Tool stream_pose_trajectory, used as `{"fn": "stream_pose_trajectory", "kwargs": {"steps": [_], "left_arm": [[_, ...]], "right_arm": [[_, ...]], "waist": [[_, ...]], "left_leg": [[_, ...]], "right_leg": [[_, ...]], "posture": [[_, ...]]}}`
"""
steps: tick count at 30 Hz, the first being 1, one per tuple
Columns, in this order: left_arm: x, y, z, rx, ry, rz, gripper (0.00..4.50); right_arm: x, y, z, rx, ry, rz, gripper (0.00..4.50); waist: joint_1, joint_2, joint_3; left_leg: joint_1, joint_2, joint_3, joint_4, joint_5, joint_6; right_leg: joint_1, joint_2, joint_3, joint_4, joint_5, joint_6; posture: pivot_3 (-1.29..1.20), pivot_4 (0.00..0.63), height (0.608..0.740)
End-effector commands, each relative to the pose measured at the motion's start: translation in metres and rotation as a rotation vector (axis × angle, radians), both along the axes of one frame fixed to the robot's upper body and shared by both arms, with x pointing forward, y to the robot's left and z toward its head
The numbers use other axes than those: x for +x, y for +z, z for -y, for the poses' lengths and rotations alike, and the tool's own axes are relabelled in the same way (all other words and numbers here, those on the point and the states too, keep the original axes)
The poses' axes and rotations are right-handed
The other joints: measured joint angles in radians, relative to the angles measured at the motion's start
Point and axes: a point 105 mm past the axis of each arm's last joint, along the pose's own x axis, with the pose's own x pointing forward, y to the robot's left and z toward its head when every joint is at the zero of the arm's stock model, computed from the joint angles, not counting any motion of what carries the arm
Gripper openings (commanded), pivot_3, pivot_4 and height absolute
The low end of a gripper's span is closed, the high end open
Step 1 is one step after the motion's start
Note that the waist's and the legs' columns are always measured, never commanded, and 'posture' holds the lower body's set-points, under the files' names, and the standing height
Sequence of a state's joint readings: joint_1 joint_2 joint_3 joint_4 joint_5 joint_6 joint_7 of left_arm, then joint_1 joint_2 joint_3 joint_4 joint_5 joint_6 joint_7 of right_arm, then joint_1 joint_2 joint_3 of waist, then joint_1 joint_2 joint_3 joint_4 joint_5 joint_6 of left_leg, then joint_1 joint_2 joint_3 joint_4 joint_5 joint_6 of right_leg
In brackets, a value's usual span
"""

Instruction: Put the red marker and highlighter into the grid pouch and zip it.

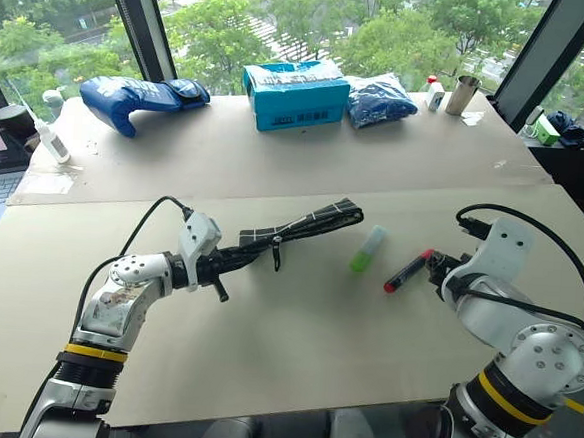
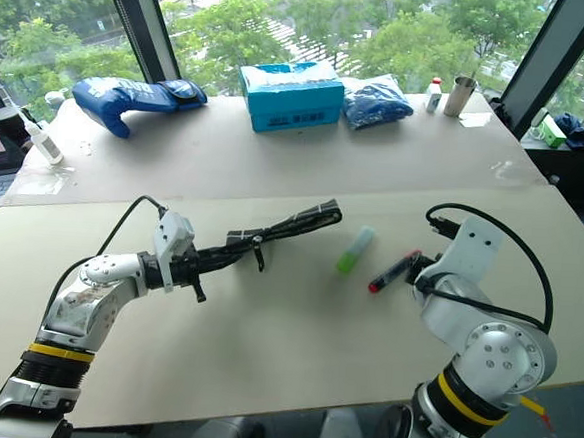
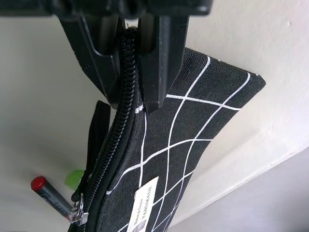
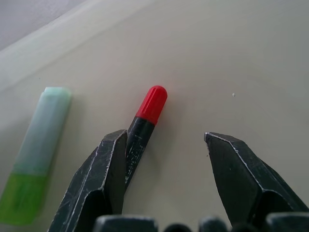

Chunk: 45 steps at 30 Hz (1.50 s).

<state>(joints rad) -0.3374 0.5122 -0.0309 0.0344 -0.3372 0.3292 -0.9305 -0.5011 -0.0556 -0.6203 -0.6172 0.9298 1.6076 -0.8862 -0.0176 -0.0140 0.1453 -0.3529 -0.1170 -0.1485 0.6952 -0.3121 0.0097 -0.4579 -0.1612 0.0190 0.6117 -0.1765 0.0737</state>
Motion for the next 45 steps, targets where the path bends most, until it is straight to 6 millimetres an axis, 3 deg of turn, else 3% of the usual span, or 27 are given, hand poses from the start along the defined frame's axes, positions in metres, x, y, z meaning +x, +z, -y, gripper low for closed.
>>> {"fn": "stream_pose_trajectory", "kwargs": {"steps": [1, 17, 28, 36, 44, 45], "left_arm": [[0.002, 0.007, 0.001, -0.003, -0.015, 0.037, 0.0], [-0.006, 0.003, -0.003, -0.008, 0.015, 0.036, 0.0], [-0.002, 0.01, -0.018, 0.008, 0.072, 0.059, 0.0], [-0.003, 0.013, -0.024, 0.016, 0.097, 0.067, 0.0], [-0.001, 0.015, -0.03, 0.024, 0.121, 0.072, 0.0], [-0.001, 0.015, -0.03, 0.024, 0.122, 0.073, 0.0]], "right_arm": [[0.003, 0.011, -0.005, 0.01, -0.002, 0.034, 2.84], [0.011, 0.001, -0.026, 0.115, 0.027, -0.041, 2.84], [0.016, -0.014, -0.024, 0.147, 0.023, -0.119, 2.84], [0.012, -0.039, -0.032, 0.195, 0.025, -0.205, 2.84], [0.002, -0.06, -0.03, 0.223, -0.008, -0.262, 0.48], [0.002, -0.06, -0.029, 0.222, -0.008, -0.262, 0.46]], "waist": [[-0.001, 0.0, 0.0], [-0.003, 0.0, 0.0], [-0.005, 0.001, 0.0], [-0.011, 0.001, 0.0], [-0.023, 0.001, 0.0], [-0.023, 0.001, -0.001]], "left_leg": [[0.0, 0.0, 0.0, 0.0, 0.0, 0.0], [0.0, 0.0, 0.0, 0.0, 0.0, 0.001], [0.0, 0.002, 0.001, -0.001, 0.0, 0.0], [0.0, 0.007, 0.001, -0.001, 0.0, 0.001], [0.001, 0.012, 0.001, -0.002, -0.001, 0.0], [0.001, 0.012, 0.001, -0.002, -0.001, 0.0]], "right_leg": [[0.0, 0.0, 0.0, 0.0, 0.0, 0.0], [0.0, 0.001, 0.0, 0.0, 0.0, 0.0], [0.0, 0.003, 0.0, 0.0, 0.001, -0.001], [0.0, 0.007, 0.0, 0.0, 0.002, -0.003], [0.0, 0.013, 0.0, -0.001, 0.003, -0.005], [0.001, 0.013, 0.0, 0.0, 0.003, -0.005]], "posture": [[0.0, 0.15, 0.74], [0.0, 0.15, 0.74], [0.0, 0.15, 0.74], [0.0, 0.15, 0.74], [0.0, 0.15, 0.74], [0.0, 0.15, 0.74]]}}
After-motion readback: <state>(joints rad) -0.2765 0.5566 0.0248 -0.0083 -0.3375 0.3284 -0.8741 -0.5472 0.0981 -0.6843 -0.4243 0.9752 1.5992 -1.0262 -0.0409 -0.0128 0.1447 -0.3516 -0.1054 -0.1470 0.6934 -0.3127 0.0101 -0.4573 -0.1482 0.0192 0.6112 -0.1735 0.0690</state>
